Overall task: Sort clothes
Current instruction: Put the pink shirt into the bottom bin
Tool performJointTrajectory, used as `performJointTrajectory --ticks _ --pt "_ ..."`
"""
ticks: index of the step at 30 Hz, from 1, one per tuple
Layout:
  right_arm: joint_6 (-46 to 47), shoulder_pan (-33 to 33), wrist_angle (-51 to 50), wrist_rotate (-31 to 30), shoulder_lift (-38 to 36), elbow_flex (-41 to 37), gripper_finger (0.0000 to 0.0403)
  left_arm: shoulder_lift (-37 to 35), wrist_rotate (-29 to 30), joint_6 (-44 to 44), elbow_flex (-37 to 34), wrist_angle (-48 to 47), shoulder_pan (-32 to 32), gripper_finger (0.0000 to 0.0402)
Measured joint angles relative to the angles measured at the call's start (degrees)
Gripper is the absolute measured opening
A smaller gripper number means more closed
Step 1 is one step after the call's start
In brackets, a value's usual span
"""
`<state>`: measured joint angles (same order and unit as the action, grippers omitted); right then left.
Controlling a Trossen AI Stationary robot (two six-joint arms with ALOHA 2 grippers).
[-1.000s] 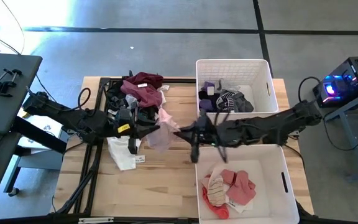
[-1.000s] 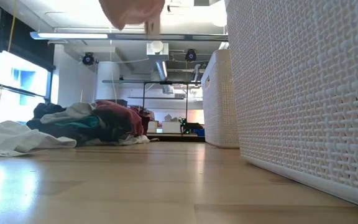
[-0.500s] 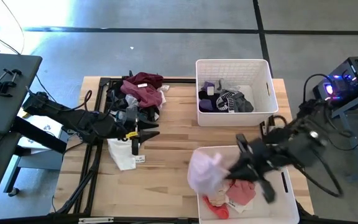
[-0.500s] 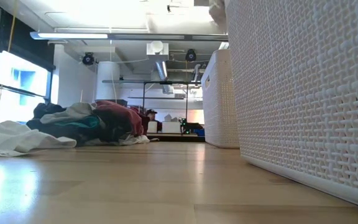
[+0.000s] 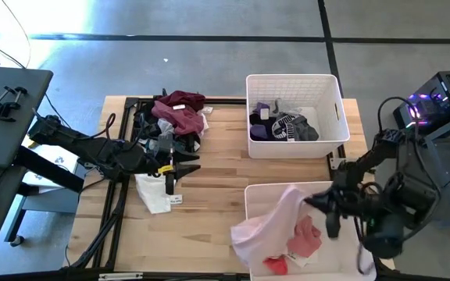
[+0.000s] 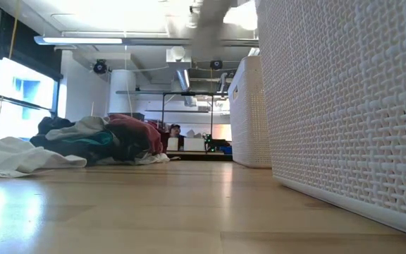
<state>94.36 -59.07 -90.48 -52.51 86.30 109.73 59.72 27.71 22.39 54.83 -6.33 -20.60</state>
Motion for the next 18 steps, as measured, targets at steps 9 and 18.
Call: performJointTrajectory --ticks 9,18 --pt "7.0 0.5 0.5 26.2 -3.7 -8.1 0.0000 0.0 0.0 -0.6 0.0 0.1 0.0 0.0145" --pt "29.1 -7.1 0.6 57.3 -7.7 -22.6 0.0000 0.0 -0.1 0.2 0.0 0.1 -0.1 0.0145"
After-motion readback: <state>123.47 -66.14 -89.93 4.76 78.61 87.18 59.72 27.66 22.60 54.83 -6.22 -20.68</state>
